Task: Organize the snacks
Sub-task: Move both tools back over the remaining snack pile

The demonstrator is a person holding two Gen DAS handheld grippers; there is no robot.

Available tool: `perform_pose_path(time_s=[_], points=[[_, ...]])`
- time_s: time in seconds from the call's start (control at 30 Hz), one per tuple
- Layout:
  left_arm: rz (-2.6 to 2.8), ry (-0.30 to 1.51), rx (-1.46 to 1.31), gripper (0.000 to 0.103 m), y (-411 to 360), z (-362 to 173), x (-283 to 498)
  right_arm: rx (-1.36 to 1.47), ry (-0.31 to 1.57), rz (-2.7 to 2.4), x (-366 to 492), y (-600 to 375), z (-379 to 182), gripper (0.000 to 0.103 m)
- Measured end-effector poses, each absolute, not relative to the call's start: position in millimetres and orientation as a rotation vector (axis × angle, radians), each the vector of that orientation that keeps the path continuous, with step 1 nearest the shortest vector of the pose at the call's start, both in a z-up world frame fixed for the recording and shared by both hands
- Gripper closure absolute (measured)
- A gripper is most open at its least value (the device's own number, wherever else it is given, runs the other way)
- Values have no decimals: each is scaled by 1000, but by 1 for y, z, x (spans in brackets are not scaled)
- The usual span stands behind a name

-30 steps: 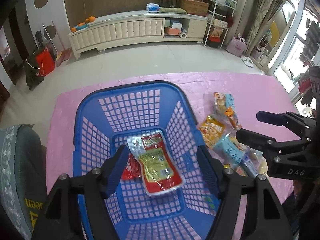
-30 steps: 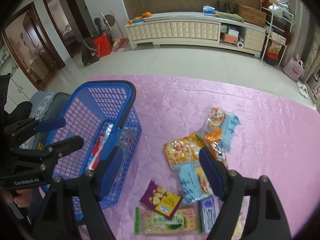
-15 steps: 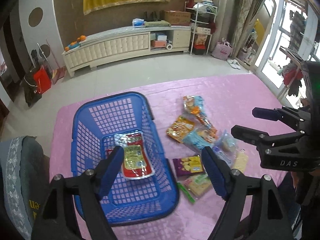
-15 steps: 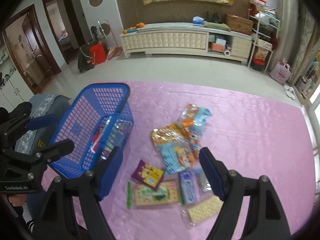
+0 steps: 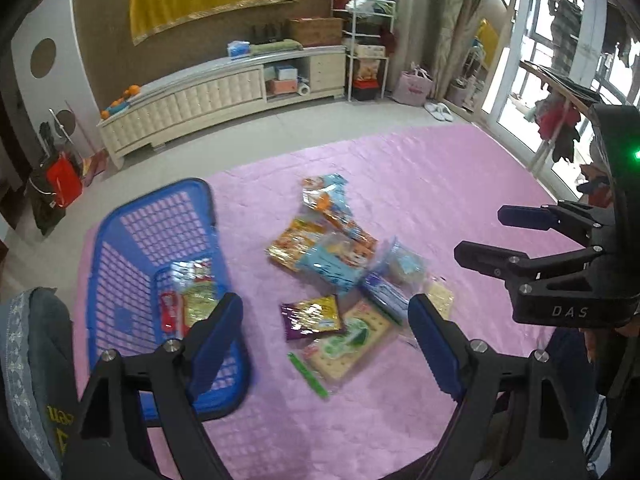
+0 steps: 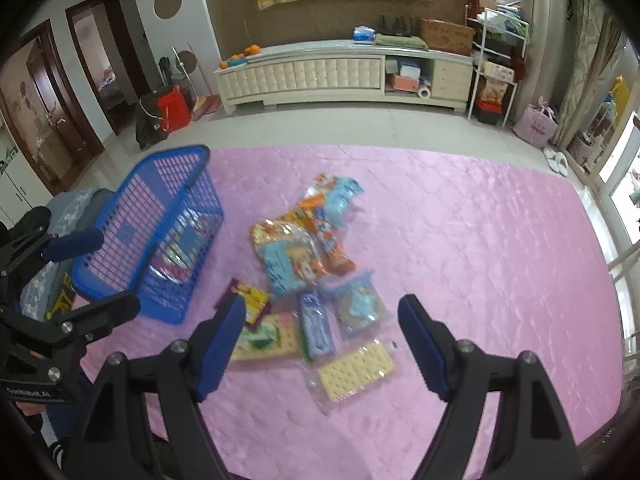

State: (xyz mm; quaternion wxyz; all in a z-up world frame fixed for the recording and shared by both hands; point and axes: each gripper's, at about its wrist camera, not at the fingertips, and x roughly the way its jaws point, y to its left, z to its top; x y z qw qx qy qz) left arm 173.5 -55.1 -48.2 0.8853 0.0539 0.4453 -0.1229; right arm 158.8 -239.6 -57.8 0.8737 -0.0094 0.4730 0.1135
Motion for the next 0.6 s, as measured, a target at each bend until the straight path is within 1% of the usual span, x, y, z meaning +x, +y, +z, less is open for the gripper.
perform_pose_path(time_s=[0.33,0.6], points=[[-319,1013,137,20,-82,-95,168,15,1049,228,141,-264,-100,21],[-345,1110,173,20,-87,-148,169,66,1098,210,129,-268,-142,21]])
